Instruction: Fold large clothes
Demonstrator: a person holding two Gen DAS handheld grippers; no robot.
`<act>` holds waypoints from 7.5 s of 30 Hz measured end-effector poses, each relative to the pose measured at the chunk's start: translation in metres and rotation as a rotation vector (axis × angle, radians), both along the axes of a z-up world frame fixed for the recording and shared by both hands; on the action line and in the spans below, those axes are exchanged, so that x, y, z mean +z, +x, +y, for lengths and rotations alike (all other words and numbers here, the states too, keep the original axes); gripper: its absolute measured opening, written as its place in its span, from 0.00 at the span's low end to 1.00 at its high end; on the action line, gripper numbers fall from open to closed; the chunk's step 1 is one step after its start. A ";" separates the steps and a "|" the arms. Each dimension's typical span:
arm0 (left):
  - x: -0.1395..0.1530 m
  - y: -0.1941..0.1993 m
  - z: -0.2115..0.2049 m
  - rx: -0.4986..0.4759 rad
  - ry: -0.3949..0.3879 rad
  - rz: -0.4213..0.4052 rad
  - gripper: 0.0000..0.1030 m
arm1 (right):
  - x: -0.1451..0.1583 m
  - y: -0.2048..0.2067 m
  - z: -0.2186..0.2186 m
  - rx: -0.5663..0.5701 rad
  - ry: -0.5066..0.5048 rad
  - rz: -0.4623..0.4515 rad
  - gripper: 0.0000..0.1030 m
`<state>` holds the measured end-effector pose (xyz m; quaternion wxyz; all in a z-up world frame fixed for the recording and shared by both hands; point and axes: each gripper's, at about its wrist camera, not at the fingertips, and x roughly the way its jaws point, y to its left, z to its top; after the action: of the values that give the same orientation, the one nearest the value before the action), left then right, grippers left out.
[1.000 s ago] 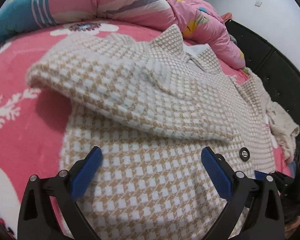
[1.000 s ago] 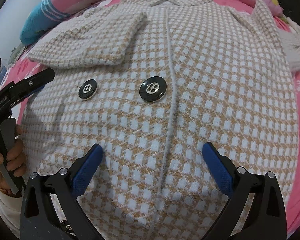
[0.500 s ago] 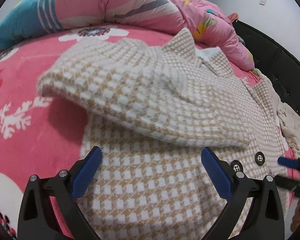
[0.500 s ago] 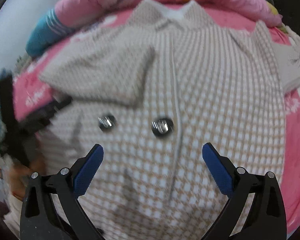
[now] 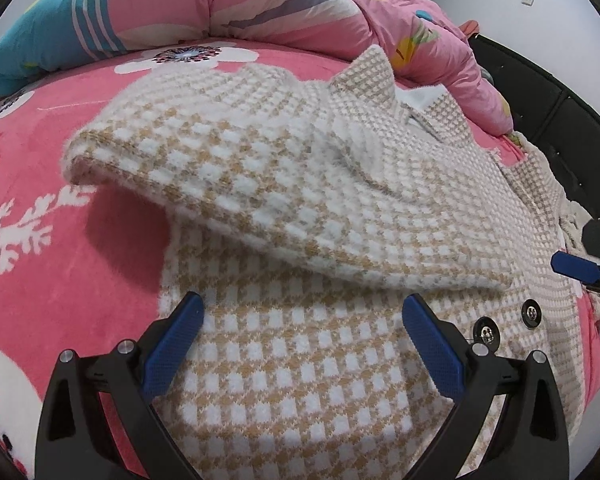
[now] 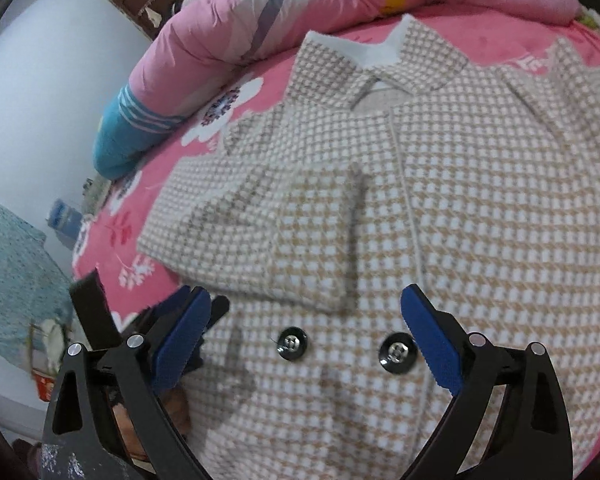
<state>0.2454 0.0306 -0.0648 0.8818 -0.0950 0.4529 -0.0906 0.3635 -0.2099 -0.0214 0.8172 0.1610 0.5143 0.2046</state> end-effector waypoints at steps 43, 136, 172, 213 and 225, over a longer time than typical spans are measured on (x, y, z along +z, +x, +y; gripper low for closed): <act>-0.003 -0.005 0.001 -0.019 -0.007 -0.048 0.95 | -0.007 0.043 -0.006 -0.002 0.182 0.053 0.05; -0.009 0.082 -0.052 -0.134 0.222 -0.077 0.96 | 0.015 0.129 -0.474 -0.839 -0.053 -0.053 0.47; -0.010 0.079 -0.050 -0.133 0.221 -0.086 0.96 | 0.209 0.045 -0.285 -0.558 -0.215 -0.561 0.16; -0.004 0.126 -0.070 -0.136 0.124 -0.090 0.96 | 0.118 0.091 0.023 -0.026 -0.096 -0.310 0.14; 0.047 0.132 -0.063 -0.060 0.004 -0.140 0.96 | 0.134 0.073 0.055 -0.021 -0.071 -0.333 0.15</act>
<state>0.3771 -0.0327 -0.0174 0.9084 -0.0730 0.3929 -0.1226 0.4369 -0.1548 0.1123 0.8984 0.1016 0.3767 0.2015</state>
